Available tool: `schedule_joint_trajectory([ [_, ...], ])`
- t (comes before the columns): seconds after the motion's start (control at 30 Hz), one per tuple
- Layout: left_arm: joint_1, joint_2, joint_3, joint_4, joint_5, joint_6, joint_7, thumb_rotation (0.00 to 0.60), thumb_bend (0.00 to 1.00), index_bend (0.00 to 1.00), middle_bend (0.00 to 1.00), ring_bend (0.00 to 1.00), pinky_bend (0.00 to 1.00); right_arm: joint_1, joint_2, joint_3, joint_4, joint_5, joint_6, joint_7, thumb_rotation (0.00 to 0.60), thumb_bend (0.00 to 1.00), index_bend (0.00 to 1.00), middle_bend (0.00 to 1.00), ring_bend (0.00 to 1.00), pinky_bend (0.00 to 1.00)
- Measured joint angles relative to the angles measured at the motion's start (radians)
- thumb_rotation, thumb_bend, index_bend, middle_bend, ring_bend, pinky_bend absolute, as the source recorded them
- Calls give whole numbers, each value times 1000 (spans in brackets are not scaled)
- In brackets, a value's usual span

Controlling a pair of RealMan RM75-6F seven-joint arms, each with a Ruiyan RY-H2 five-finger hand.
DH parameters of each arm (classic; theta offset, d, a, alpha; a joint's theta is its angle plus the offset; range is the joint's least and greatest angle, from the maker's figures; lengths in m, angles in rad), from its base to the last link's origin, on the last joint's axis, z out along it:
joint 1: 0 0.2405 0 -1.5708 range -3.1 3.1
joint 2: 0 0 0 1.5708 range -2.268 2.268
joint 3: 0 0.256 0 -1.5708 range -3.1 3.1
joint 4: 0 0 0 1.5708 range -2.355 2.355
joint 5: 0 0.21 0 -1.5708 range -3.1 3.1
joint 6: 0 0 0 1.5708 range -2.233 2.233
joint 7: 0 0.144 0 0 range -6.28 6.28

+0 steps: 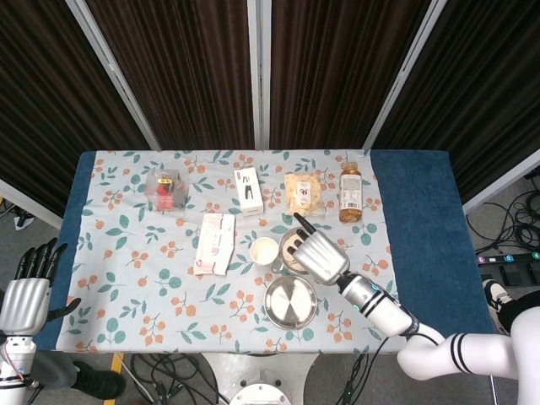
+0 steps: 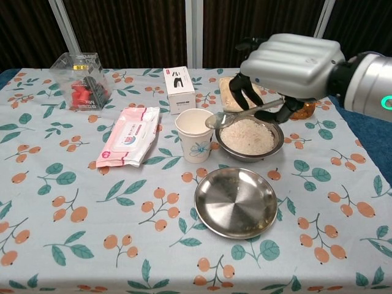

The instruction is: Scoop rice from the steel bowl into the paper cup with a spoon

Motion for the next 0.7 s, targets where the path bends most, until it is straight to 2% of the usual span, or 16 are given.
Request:
schedule_joint_trajectory([
  [0.13, 6, 1, 5, -2, 0, 4, 0, 600, 50, 73, 68, 0, 62, -71, 4, -44, 0, -73, 23, 93, 600, 368, 628, 608, 279, 0],
  [0.27, 10, 1, 7, -5, 5, 13, 0, 600, 50, 73, 68, 0, 62, -108, -24, -68, 15, -112, 25, 122, 600, 356, 626, 607, 271, 0],
  [0.53, 19, -6, 12, 6, 8, 24, -14, 600, 49, 73, 68, 0, 62, -168, -134, -77, 107, -153, 35, 106, 600, 323, 590, 583, 237, 0],
  [0.7, 19, -9, 14, 13, 12, 26, -20, 600, 50, 73, 68, 0, 62, -196, -203, -72, 169, -159, 27, 67, 600, 250, 523, 540, 206, 0],
])
